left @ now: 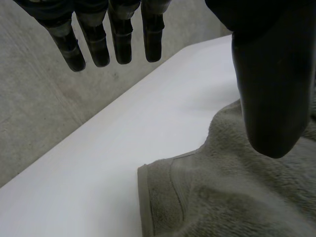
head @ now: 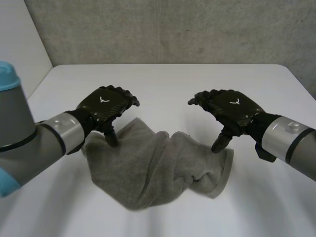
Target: Fold the towel.
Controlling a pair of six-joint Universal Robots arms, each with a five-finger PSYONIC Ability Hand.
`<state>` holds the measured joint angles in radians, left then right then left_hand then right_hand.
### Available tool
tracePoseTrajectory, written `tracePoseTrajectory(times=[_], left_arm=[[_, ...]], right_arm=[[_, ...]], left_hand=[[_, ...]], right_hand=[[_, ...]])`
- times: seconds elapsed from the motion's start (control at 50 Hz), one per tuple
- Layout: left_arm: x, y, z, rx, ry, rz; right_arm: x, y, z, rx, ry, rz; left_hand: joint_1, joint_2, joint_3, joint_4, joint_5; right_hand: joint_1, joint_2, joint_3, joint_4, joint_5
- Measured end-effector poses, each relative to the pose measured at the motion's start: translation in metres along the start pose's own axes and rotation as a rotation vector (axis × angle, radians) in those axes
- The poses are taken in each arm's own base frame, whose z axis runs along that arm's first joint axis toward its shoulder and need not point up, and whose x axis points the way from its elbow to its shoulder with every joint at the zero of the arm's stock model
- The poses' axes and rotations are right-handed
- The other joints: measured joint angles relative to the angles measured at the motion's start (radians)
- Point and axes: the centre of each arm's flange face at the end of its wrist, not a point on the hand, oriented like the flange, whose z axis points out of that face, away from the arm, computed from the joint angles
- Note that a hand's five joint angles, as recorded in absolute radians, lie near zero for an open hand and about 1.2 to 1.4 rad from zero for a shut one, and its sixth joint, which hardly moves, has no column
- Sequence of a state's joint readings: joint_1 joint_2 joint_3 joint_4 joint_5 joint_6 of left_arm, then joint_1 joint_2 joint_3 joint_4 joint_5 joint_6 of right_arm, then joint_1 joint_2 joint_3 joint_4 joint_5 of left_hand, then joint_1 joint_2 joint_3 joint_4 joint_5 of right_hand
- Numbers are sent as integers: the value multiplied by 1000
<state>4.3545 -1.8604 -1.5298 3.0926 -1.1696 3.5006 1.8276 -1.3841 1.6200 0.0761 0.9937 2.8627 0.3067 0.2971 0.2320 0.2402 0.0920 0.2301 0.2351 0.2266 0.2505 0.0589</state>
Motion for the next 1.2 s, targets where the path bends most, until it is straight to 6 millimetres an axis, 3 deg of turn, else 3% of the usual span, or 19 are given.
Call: tracePoseTrajectory(times=[0.18, 0.26, 0.54, 0.6, 0.64, 0.7, 0.74, 0.84, 1.06, 1.2], left_arm=[[-7, 27, 42, -51, 24, -11], [-9, 34, 52, -65, 35, -6], [1, 69, 58, -223, 122, 107], [3, 74, 58, -248, 135, 121], [4, 76, 57, -263, 144, 123], [4, 76, 55, -273, 148, 122], [3, 74, 54, -276, 147, 119], [-1, 65, 50, -259, 130, 123], [-4, 40, 34, -195, 94, 141], [-8, 37, 29, -179, 62, 143]], right_arm=[[9, 36, 33, -128, 93, 138], [12, 47, 45, -157, 103, 179], [2, 65, 67, -203, 51, 215], [-3, 68, 68, -209, 36, 212], [-6, 69, 69, -215, 25, 209], [-9, 71, 70, -221, 14, 207], [-13, 72, 70, -230, 0, 208], [-18, 72, 67, -245, -40, 218], [-26, 53, 45, -216, -92, 210], [-31, 46, 30, -204, -98, 112]], left_hand=[[0, 0, 0, 0, 0], [0, 0, 0, 0, 0], [40, 50, 0, 0, 80], [207, 223, 0, 0, 246], [399, 418, 0, 0, 436], [654, 664, 0, 0, 690], [919, 942, 0, 0, 976], [963, 1002, 0, 0, 1040], [966, 1002, 0, 0, 1040], [966, 1002, 0, 0, 1040]], right_hand=[[0, 0, 0, 0, 0], [0, 0, 0, 0, 0], [3, 3, 0, 0, 3], [76, 67, 0, 0, 79], [231, 239, 0, 0, 241], [458, 468, 0, 0, 473], [675, 701, 0, 0, 704], [1064, 1049, 0, 0, 1079], [1080, 1051, 0, 0, 1101], [1081, 1051, 0, 0, 1101]])
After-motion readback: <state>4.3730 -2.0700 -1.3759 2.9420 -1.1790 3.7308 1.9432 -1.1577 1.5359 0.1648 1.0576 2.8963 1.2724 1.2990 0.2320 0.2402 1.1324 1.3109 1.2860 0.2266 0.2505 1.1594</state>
